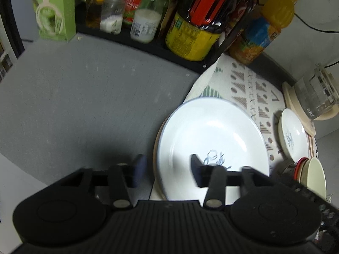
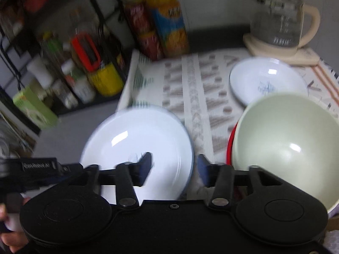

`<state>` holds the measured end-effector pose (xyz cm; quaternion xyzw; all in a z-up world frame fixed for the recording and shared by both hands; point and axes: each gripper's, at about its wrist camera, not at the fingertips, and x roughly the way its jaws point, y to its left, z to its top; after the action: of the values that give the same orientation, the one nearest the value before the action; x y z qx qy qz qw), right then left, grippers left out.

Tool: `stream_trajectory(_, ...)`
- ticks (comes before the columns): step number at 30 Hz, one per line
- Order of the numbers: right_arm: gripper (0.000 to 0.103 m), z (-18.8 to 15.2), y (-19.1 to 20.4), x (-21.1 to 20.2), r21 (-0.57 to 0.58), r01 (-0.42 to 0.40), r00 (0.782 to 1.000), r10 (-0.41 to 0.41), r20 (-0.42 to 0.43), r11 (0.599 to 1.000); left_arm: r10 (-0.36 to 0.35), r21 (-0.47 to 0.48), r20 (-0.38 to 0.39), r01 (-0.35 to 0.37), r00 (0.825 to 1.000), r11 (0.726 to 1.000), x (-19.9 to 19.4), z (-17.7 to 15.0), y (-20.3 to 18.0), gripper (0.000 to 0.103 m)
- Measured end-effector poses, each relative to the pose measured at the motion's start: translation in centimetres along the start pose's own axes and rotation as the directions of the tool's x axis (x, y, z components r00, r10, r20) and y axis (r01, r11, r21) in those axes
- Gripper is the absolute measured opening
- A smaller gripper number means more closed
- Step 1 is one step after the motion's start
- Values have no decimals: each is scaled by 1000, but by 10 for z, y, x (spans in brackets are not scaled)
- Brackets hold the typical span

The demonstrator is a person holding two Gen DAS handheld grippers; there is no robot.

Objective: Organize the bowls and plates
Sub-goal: 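Open both grippers and release the 'Sweet' plate, then move both tools toward the small white 'Bakery X' plate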

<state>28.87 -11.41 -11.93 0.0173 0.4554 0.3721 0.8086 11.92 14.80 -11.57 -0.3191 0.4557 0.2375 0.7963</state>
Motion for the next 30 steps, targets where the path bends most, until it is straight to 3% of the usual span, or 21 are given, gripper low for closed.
stream_trajectory(3,63,15,-11,-12,31,-3,998,1,58,1000,1,36,29,-2,1000,999,-6,9,-14,70)
stream_trajectory(5,80,24,-21,-18,58,0,996,-6,88,998,-12,63,34,10,999,998,-7,16,-25,73)
stream_trajectory(9,88,39,-41,-28,82,23,992,-33,124,996,-39,103,55,34,998,994,-9,28,-50,87)
stream_trajectory(13,100,50,-61,-34,110,37,987,-54,148,993,-60,138,63,51,996,989,-4,38,-80,89)
stream_trajectory(24,102,82,-146,-28,141,86,987,-103,120,986,-113,186,23,107,993,977,28,51,-165,89)
stream_trajectory(30,97,90,-187,-13,174,105,990,-120,73,979,-124,200,-14,124,992,972,56,55,-197,88)
